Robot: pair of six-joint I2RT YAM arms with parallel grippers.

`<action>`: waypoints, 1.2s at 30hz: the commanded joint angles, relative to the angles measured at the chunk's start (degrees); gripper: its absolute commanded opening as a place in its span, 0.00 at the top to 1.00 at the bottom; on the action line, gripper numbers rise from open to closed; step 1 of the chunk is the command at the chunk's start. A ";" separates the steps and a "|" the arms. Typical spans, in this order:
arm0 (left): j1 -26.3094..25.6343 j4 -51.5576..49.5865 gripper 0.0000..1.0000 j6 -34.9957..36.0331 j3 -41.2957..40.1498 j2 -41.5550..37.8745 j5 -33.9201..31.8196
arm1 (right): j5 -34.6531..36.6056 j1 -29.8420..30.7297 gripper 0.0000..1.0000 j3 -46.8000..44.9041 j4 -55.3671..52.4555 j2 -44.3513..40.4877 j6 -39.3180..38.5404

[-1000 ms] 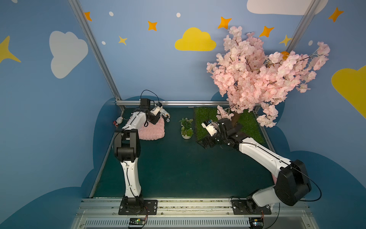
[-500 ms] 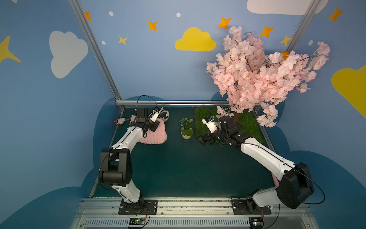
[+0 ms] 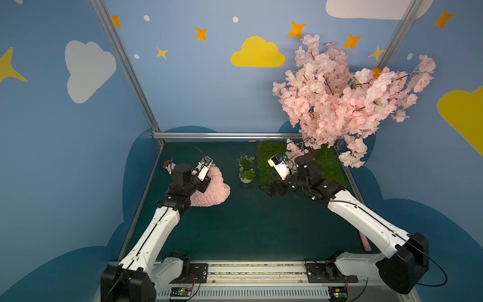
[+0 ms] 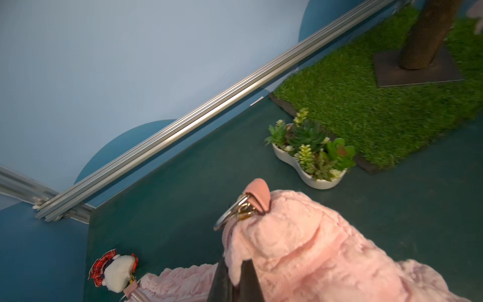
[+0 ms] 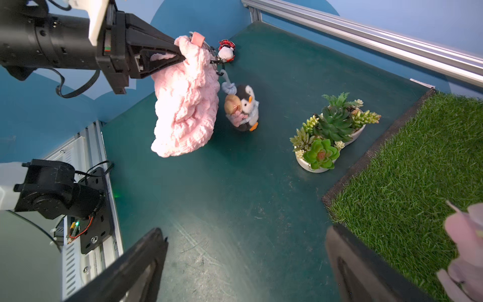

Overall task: Remove the decoration from the bag
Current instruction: Adjust the bag at the center of the board.

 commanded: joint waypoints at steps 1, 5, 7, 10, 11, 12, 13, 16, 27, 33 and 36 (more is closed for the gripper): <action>-3.04 -1.05 0.98 0.81 -1.55 -6.65 3.76 | -0.40 0.71 0.02 -1.14 -1.48 -2.39 -0.88; -8.82 -4.93 0.98 1.02 -2.98 -12.64 3.66 | 0.65 0.72 0.02 -1.56 -3.25 -4.77 -1.87; -13.40 -6.75 0.98 0.36 -3.26 -14.90 1.66 | 0.81 0.73 0.03 -2.20 -3.33 -6.83 -1.40; -21.37 -8.21 0.98 1.05 -4.23 -17.67 -7.07 | 0.82 0.81 0.03 -2.72 -4.92 -9.27 0.92; -24.12 -7.76 0.98 1.11 -4.89 -18.50 -10.37 | 1.22 0.91 0.03 -3.21 -5.40 -10.22 2.18; -26.68 -6.61 0.98 0.88 -5.76 -19.09 -13.15 | 1.62 1.05 0.04 -3.89 -5.84 -11.21 3.76; -28.94 -5.30 0.98 0.66 -6.53 -19.28 -15.62 | 1.74 1.19 0.04 -4.48 -6.32 -11.96 5.09; -35.64 -0.67 0.98 -0.17 -8.21 -16.94 -23.55 | 1.86 2.48 0.05 -6.47 -7.30 -13.76 9.62; -46.41 15.98 0.98 -4.47 -8.78 -1.79 -28.76 | 1.12 6.57 0.07 -12.27 -4.70 -16.17 17.15; -47.13 17.58 0.98 -3.91 -9.97 -0.46 -29.05 | 1.18 6.84 0.18 -15.71 2.54 -12.25 21.16; -47.13 16.50 0.98 -4.70 -10.15 -0.69 -28.48 | -1.43 6.60 0.24 -18.60 11.77 -10.18 25.69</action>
